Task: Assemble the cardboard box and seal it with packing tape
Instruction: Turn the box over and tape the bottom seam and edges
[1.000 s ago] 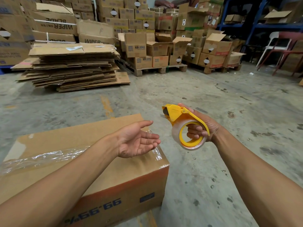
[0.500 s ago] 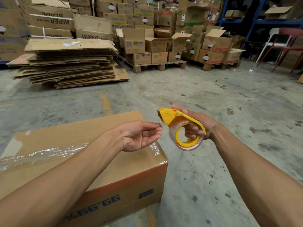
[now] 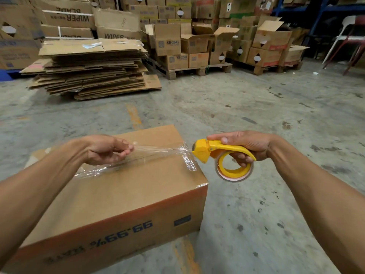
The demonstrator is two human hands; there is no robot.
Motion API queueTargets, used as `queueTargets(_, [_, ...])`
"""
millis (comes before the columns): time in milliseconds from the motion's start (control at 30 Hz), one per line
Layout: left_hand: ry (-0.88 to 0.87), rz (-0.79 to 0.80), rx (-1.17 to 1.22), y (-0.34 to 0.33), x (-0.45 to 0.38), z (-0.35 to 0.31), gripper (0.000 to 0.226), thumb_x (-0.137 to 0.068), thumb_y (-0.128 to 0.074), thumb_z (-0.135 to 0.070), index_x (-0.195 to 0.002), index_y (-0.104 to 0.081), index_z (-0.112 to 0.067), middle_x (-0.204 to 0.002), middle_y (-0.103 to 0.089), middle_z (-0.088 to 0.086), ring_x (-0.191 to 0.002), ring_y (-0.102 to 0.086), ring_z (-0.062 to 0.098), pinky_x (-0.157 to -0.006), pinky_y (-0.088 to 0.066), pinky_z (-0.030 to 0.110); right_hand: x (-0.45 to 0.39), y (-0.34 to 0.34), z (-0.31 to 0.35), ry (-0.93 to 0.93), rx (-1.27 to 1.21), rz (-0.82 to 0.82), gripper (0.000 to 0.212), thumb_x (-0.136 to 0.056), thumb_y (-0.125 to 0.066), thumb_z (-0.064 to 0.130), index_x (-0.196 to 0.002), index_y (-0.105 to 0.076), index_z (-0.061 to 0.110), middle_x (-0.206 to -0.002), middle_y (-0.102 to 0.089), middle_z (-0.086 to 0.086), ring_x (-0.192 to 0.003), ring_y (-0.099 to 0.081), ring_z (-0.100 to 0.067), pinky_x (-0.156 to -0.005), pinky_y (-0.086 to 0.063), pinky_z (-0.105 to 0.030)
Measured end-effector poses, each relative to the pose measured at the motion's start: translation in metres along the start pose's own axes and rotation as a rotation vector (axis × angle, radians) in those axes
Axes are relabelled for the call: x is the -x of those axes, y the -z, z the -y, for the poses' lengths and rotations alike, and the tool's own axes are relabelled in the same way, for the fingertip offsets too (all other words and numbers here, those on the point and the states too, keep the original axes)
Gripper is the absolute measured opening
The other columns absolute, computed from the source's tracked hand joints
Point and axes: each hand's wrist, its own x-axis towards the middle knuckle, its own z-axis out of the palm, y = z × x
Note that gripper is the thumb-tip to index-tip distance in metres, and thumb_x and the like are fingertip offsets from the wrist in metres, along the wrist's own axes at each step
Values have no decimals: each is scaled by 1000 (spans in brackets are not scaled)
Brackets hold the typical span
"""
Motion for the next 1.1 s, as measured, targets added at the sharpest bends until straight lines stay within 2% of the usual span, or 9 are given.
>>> queueTargets(100, [-25,-64,-126,22,-2,-12,14,-94,-51,1,-86,-61,-5,-71,-64,5,-50,-60,5,-47,-54,16,1,-7,7,-20,65,-22,48,-80,-63,39,-127,-58,33,-49,-57,0,-32,-44,-8,-38,-40,-22])
queueTargets(167, [-57,-99,-254,19,-7,-24,15,-97,-49,-2,-87,-61,-6,-67,-61,5,-51,-56,7,-47,-53,16,1,-11,13,-20,81,-43,40,-87,-55,31,-127,-59,33,-63,-67,-3,-34,-45,-9,-37,-42,-21])
queueTargets(333, [-153,-258,-688,-6,-31,-65,10,-96,-55,-16,-102,-61,-10,-87,-53,5,-68,-45,15,-55,-48,23,0,-12,27,4,109,-128,36,-88,-62,25,-123,-69,32,-100,-71,-16,-44,-53,-14,-39,-49,-23])
queueTargets(400, [-220,-319,-775,-17,-49,-80,19,-94,-57,-19,-110,-59,-10,-94,-51,6,-73,-45,17,-61,-47,28,-3,-16,32,-8,181,-168,33,-90,-64,27,-121,-70,34,-100,-70,-13,-52,-57,-16,-41,-51,-25])
queueTargets(533, [-348,-365,-765,-41,-84,-97,14,-95,-48,-15,-106,-56,-11,-96,-53,6,-72,-46,18,-62,-44,28,-10,-26,39,-19,215,-273,29,-88,-68,31,-116,-73,36,-103,-72,-6,-74,-63,-22,-44,-54,-27])
queueTargets(667, [-399,-303,-686,-57,-114,-101,26,-96,-38,-6,-75,-53,-10,-72,-56,6,-59,-54,15,-55,-40,23,-16,-29,40,3,194,-374,28,-87,-70,34,-114,-73,37,-100,-74,-5,-64,-67,-18,-48,-55,-27])
queueTargets(833, [-480,-241,-741,-53,-137,-102,16,-99,-44,-12,-85,-51,-17,-69,-55,5,-58,-44,15,-54,-37,24,-22,-34,40,-24,147,-434,26,-87,-70,33,-113,-74,35,-97,-75,-7,-65,-66,-21,-49,-56,-28])
queueTargets(1000, [-489,-265,-774,-50,-167,-99,15,-98,-50,-17,-83,-53,-18,-71,-59,5,-64,-43,18,-53,-35,26,-46,-58,42,12,68,-497,28,-92,-66,22,-121,-69,23,-90,-73,-11,-46,-63,-15,-44,-53,-23])
queueTargets(1100, [-487,-300,-761,-52,-183,-96,15,-97,-50,-17,-83,-55,-18,-72,-58,5,-65,-42,19,-53,-35,25,-63,-76,43,14,-27,-496,32,-94,-64,19,-126,-65,22,-87,-67,-16,-45,-62,-24,-43,-54,-27])
